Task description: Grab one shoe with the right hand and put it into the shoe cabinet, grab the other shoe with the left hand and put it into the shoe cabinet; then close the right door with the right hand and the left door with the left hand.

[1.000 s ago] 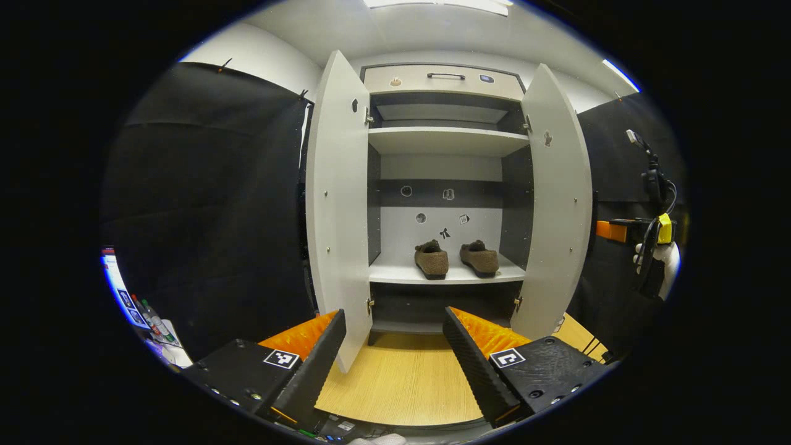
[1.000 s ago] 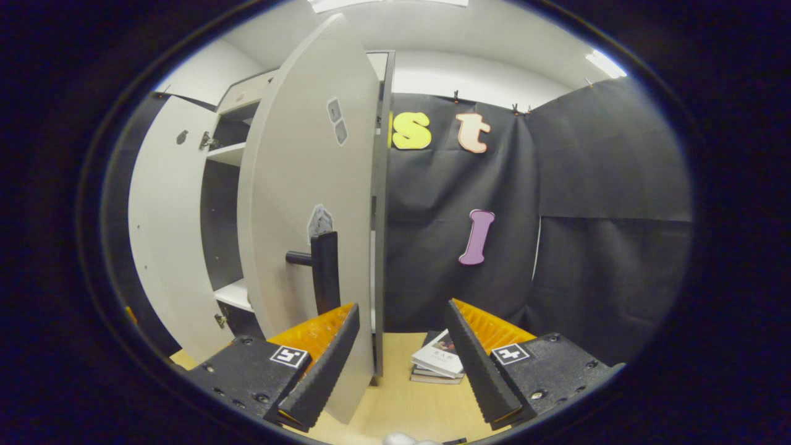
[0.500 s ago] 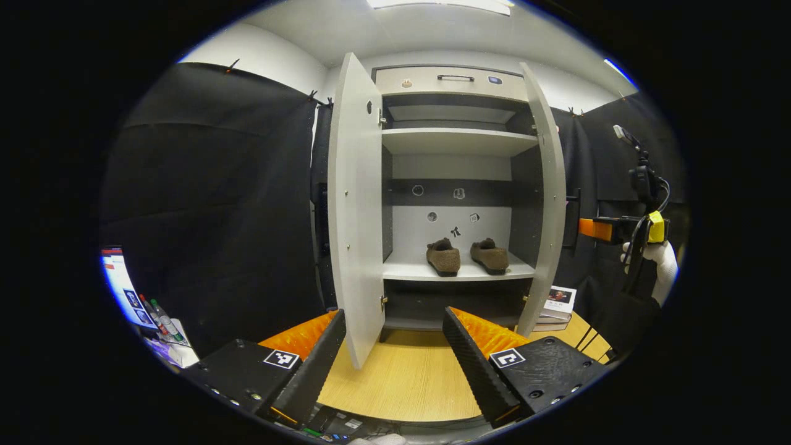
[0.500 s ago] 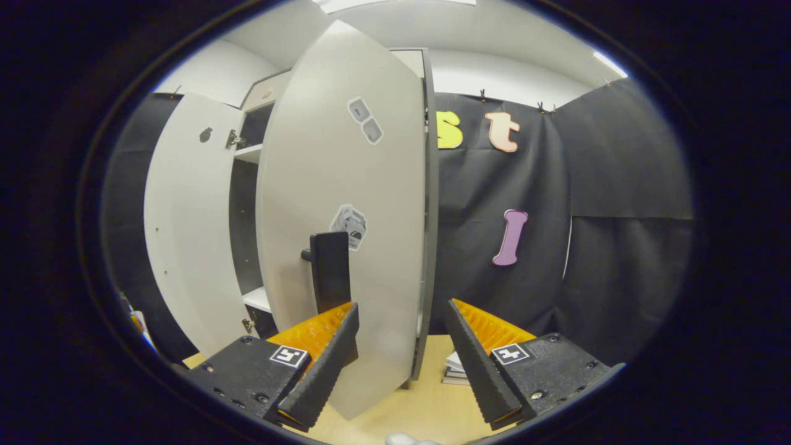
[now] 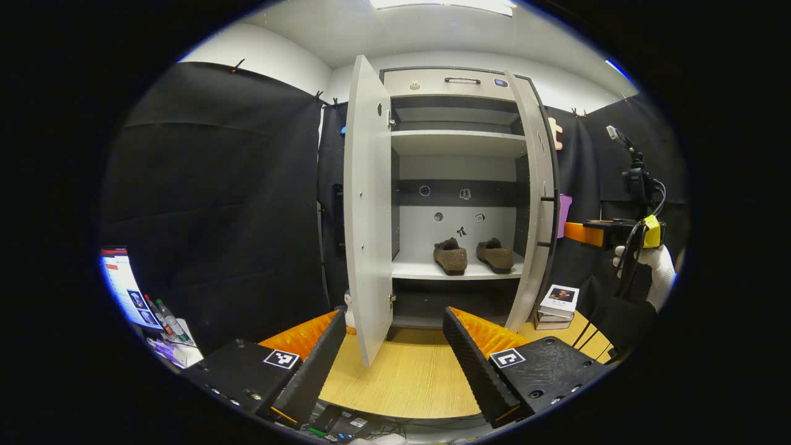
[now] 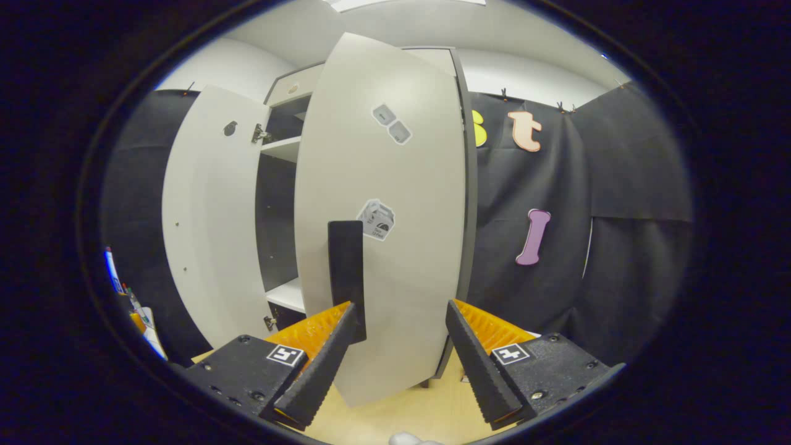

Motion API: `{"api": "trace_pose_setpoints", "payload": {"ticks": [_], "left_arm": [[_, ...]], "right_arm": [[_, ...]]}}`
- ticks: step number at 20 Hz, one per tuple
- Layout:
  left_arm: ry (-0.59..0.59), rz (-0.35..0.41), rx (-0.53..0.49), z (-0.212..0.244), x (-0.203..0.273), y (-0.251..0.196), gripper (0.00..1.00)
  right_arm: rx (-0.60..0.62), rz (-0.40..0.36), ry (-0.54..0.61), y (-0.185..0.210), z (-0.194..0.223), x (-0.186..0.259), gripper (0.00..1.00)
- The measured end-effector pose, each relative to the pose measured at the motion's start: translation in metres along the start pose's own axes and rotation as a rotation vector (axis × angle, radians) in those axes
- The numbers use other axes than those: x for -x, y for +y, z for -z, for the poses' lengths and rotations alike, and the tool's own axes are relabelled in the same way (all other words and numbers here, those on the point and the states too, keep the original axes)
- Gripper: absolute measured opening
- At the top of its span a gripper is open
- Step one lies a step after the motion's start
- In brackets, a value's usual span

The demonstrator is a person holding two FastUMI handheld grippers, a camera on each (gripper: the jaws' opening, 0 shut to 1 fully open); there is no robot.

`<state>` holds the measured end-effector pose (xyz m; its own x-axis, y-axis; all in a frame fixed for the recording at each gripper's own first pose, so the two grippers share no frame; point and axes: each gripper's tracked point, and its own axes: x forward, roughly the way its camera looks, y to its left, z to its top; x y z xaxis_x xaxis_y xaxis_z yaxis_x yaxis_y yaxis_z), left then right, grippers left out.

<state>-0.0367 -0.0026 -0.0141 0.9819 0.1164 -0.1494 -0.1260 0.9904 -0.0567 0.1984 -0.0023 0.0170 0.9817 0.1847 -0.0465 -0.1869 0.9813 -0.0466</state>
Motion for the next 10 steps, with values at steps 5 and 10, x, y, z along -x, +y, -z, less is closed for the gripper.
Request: {"api": "trace_pose_setpoints", "payload": {"ticks": [5, 10], "left_arm": [[-0.004, 0.016, -0.011, -0.002, -0.005, 0.014, 0.96], [-0.015, 0.043, -0.025, -0.008, -0.018, 0.034, 0.96]], "right_arm": [[-0.012, 0.013, 0.006, 0.006, 0.003, 0.029, 0.96], [-0.016, 0.036, 0.027, 0.017, 0.02, 0.078, 0.94]]}}
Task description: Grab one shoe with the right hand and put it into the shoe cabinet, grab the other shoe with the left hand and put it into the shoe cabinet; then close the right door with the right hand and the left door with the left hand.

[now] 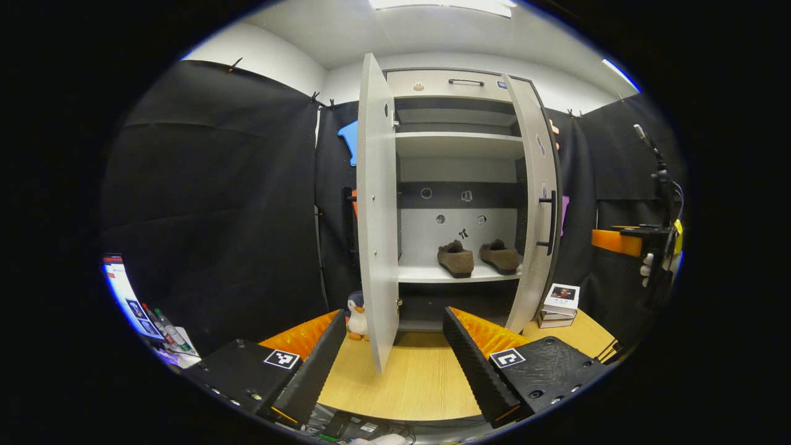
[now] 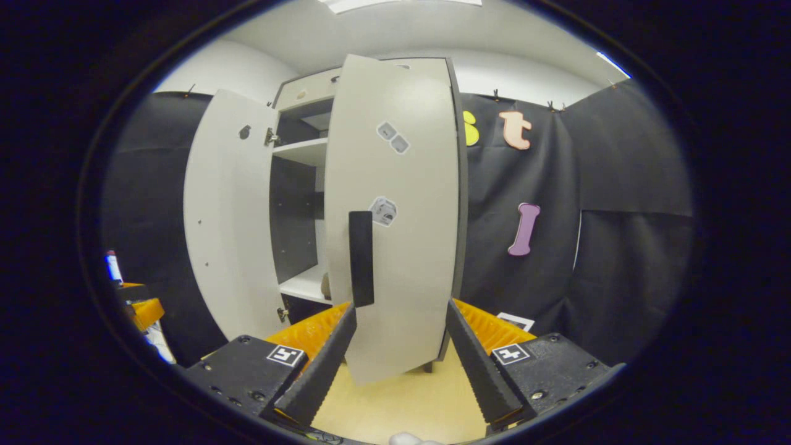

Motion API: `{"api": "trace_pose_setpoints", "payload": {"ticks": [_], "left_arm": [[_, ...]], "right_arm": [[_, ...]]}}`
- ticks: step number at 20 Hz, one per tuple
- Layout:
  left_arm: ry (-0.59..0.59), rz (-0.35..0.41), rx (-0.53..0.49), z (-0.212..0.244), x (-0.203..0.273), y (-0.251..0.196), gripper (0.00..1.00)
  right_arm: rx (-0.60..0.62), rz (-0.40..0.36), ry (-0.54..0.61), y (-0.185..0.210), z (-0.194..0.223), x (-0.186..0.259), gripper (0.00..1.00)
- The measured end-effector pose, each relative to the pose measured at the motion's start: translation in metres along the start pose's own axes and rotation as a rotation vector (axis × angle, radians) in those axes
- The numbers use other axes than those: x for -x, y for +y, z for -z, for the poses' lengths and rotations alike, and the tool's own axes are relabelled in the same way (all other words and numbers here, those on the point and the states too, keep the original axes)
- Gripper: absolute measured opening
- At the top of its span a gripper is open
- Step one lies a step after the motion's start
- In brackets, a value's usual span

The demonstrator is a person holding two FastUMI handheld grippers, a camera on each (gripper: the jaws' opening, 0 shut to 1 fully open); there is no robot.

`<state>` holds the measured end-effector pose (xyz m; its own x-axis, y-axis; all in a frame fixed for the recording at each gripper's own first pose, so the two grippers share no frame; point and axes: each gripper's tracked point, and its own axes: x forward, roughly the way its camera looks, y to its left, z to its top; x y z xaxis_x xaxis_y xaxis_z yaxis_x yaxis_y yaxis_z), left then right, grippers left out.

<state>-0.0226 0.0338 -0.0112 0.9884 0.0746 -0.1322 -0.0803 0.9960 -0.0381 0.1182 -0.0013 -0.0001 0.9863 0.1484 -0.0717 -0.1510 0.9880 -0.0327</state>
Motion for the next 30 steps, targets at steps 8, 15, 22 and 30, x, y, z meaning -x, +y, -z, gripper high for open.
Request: {"api": "trace_pose_setpoints", "payload": {"ticks": [8, 15, 22, 30], "left_arm": [[-0.027, 0.007, -0.031, -0.023, -0.044, 0.059, 0.96], [-0.074, -0.128, -0.068, -0.059, -0.119, 0.137, 0.96], [-0.043, -0.157, -0.055, -0.056, -0.177, 0.165, 0.96], [-0.076, -0.118, -0.064, -0.061, -0.186, 0.153, 0.92]], "right_arm": [[-0.017, 0.053, 0.048, 0.025, 0.046, 0.081, 0.96], [-0.042, 0.101, 0.122, 0.025, 0.083, 0.122, 0.96], [-0.046, 0.151, 0.124, 0.009, 0.08, 0.136, 0.94], [-0.042, 0.131, 0.134, 0.01, 0.081, 0.135, 0.94]]}}
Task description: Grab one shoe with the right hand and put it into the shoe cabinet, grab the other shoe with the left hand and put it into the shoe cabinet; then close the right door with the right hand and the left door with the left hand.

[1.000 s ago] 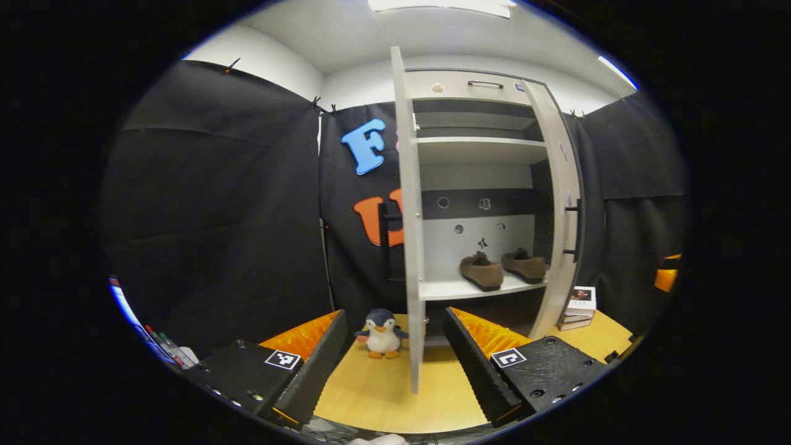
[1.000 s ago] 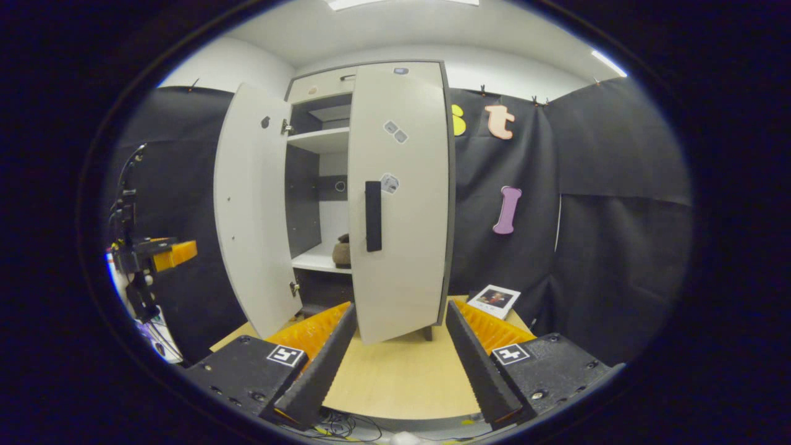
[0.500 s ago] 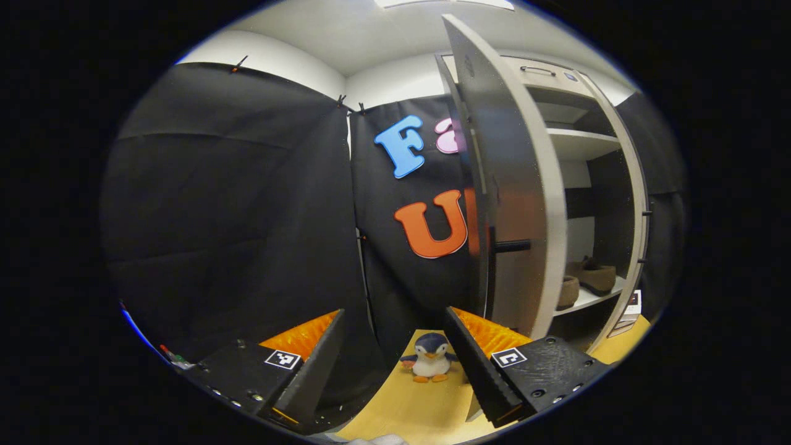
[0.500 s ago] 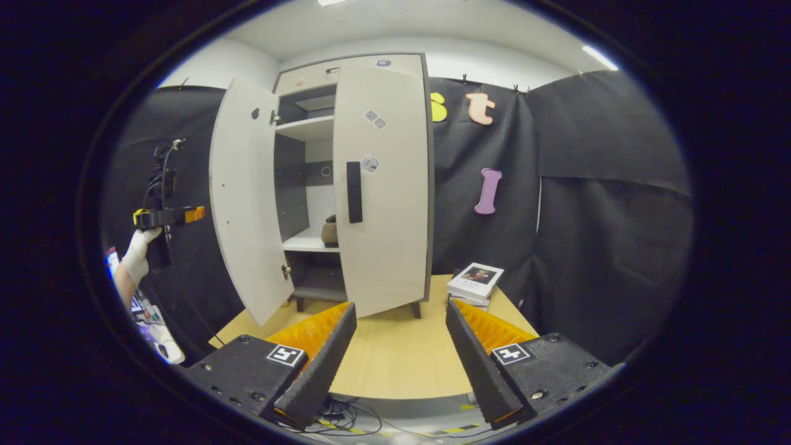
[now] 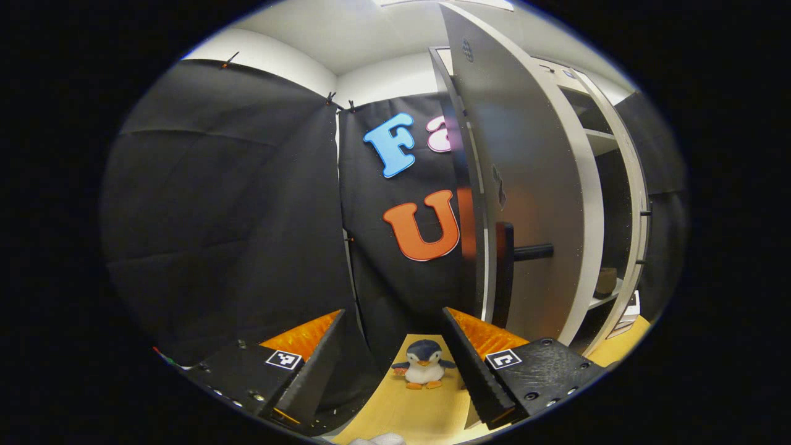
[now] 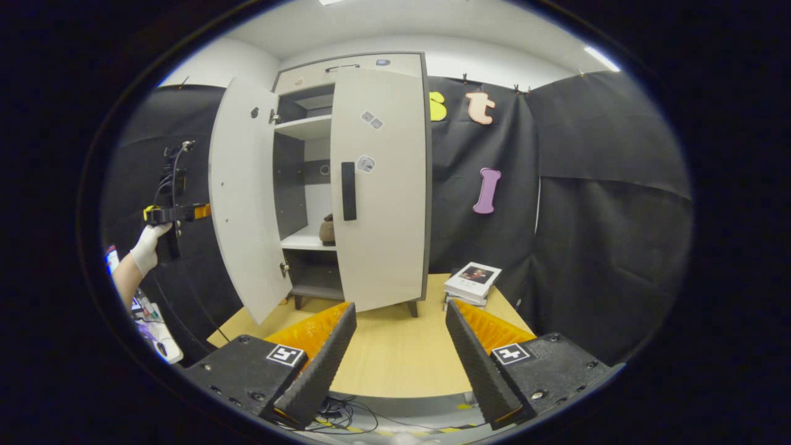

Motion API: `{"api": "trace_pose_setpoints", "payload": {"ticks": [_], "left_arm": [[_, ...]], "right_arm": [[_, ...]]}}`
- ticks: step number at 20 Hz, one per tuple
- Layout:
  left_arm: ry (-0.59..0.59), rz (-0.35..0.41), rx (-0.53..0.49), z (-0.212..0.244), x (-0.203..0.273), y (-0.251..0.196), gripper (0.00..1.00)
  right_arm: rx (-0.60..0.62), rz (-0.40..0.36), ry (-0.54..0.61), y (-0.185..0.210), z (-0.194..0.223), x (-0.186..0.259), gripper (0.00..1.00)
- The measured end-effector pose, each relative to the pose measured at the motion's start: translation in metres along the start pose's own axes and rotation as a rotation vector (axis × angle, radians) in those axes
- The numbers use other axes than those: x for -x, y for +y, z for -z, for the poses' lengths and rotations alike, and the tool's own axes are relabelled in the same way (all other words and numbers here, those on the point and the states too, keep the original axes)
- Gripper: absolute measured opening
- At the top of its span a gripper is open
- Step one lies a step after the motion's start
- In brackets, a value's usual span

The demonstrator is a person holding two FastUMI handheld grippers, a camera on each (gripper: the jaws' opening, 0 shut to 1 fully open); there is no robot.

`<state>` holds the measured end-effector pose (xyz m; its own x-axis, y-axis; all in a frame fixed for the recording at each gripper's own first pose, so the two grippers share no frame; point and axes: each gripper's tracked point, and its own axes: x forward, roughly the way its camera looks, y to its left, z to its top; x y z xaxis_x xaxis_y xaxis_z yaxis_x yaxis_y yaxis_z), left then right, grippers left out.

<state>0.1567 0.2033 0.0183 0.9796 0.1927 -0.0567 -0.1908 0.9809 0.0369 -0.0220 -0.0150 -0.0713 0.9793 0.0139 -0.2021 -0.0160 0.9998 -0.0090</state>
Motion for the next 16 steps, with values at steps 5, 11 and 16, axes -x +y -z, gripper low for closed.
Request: {"api": "trace_pose_setpoints", "payload": {"ticks": [5, 11, 16], "left_arm": [[-0.008, -0.002, 0.03, 0.0, 0.004, -0.008, 0.9], [-0.008, 0.023, 0.005, -0.005, 0.013, -0.034, 0.9], [-0.013, 0.05, -0.003, -0.007, 0.016, -0.059, 0.9]], "right_arm": [[-0.005, -0.004, -0.012, -0.006, -0.006, -0.003, 0.96], [-0.009, -0.01, -0.016, -0.011, -0.004, -0.002, 0.96], [-0.006, -0.008, -0.019, -0.016, -0.009, -0.005, 0.96]]}}
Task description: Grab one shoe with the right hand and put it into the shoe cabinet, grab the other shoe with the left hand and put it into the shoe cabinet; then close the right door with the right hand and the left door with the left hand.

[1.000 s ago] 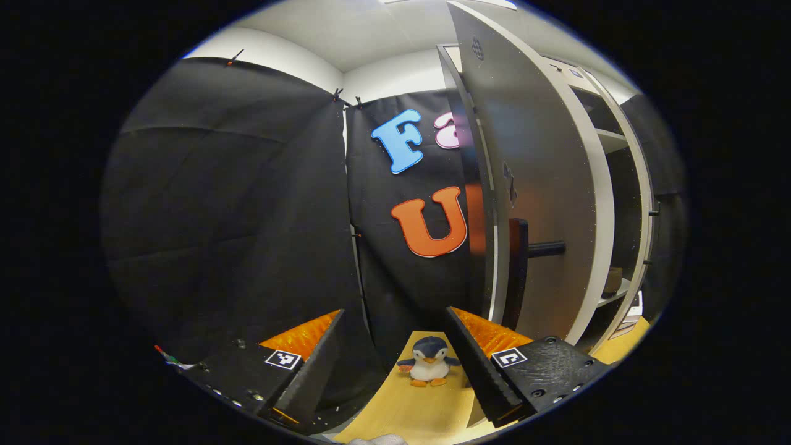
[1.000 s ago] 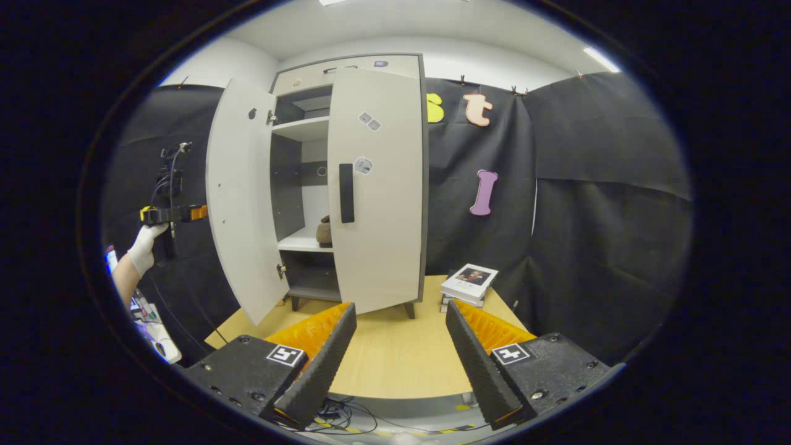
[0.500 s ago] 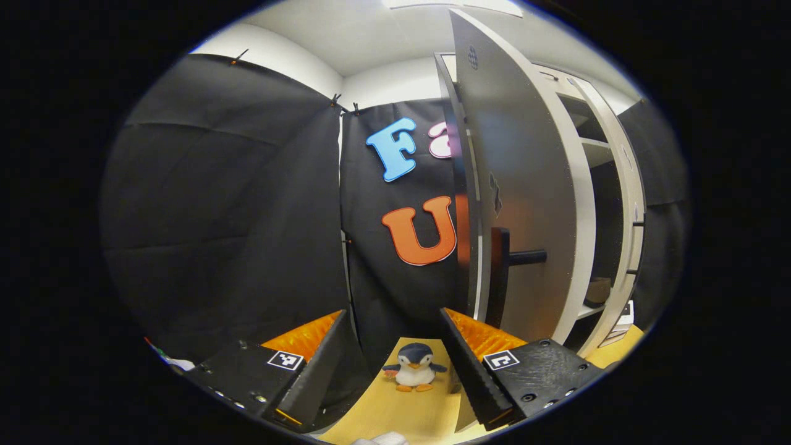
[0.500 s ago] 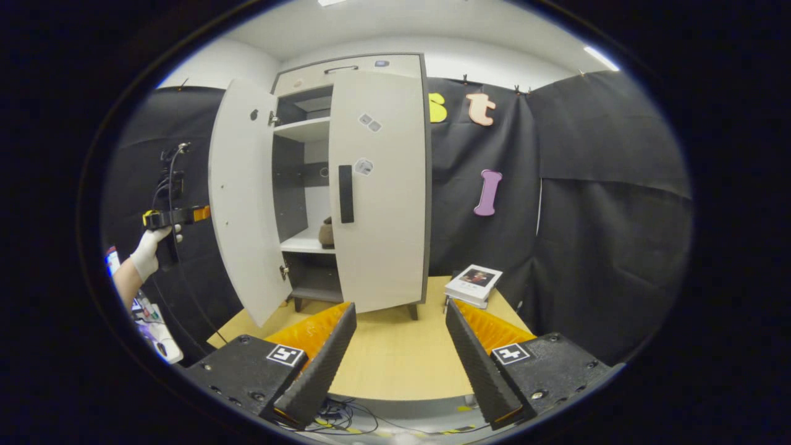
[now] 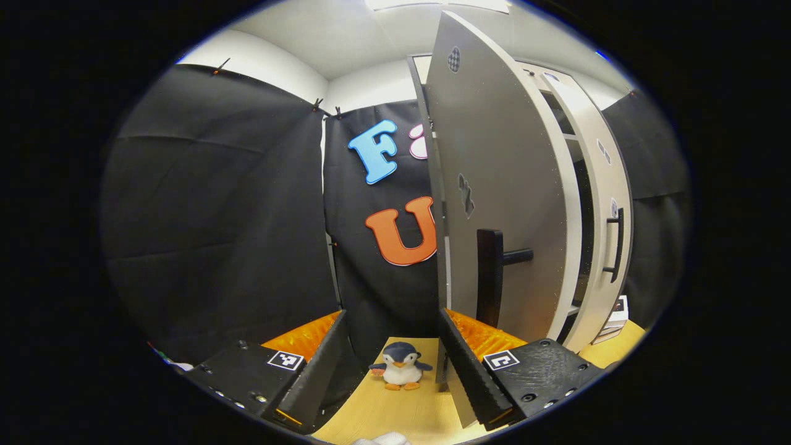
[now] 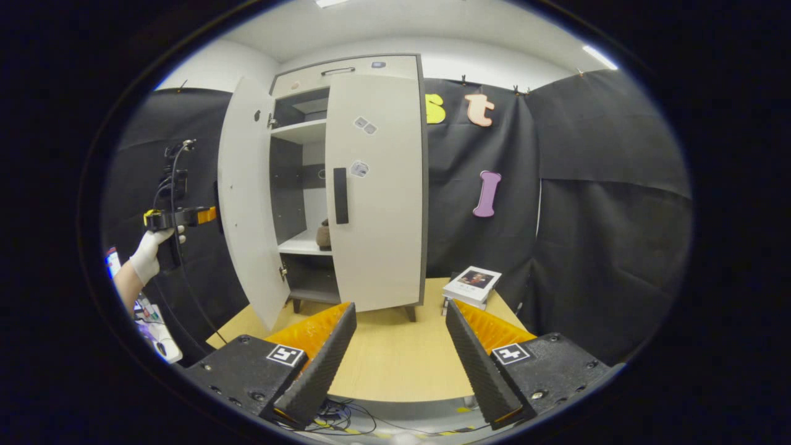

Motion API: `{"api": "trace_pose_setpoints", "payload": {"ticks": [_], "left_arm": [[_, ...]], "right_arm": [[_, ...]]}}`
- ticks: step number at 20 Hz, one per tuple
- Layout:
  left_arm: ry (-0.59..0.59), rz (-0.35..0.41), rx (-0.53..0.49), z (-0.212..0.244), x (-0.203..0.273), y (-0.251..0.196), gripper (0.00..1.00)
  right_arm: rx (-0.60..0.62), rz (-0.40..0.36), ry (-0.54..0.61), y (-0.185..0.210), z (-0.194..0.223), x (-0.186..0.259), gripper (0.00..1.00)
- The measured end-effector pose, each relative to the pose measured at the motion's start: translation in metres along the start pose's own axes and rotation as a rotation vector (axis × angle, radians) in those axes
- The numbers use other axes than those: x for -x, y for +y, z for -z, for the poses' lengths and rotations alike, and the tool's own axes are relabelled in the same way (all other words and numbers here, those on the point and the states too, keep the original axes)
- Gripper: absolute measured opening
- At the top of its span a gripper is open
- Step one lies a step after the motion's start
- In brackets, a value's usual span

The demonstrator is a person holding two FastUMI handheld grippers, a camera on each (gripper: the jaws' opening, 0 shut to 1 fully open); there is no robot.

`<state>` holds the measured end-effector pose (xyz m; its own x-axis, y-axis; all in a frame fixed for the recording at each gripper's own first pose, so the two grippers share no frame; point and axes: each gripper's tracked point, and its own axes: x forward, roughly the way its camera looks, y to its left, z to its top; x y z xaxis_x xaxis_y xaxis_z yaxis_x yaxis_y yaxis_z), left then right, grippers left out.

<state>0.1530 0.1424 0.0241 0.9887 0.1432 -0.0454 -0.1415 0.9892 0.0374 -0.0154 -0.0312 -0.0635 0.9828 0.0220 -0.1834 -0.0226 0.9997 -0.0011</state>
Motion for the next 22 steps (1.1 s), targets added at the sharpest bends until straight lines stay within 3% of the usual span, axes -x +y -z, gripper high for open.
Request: {"api": "trace_pose_setpoints", "payload": {"ticks": [7, 13, 22], "left_arm": [[-0.015, 0.094, 0.008, -0.006, -0.002, -0.061, 0.87], [-0.013, 0.152, 0.01, -0.016, -0.015, -0.122, 0.96], [-0.009, 0.174, 0.004, -0.021, 0.034, -0.13, 0.96]], "right_arm": [[0.011, 0.004, -0.012, -0.011, -0.01, 0.001, 0.96], [0.007, 0.015, -0.021, -0.021, -0.015, 0.004, 0.96], [-0.014, 0.005, -0.066, -0.012, -0.032, 0.004, 0.96]]}}
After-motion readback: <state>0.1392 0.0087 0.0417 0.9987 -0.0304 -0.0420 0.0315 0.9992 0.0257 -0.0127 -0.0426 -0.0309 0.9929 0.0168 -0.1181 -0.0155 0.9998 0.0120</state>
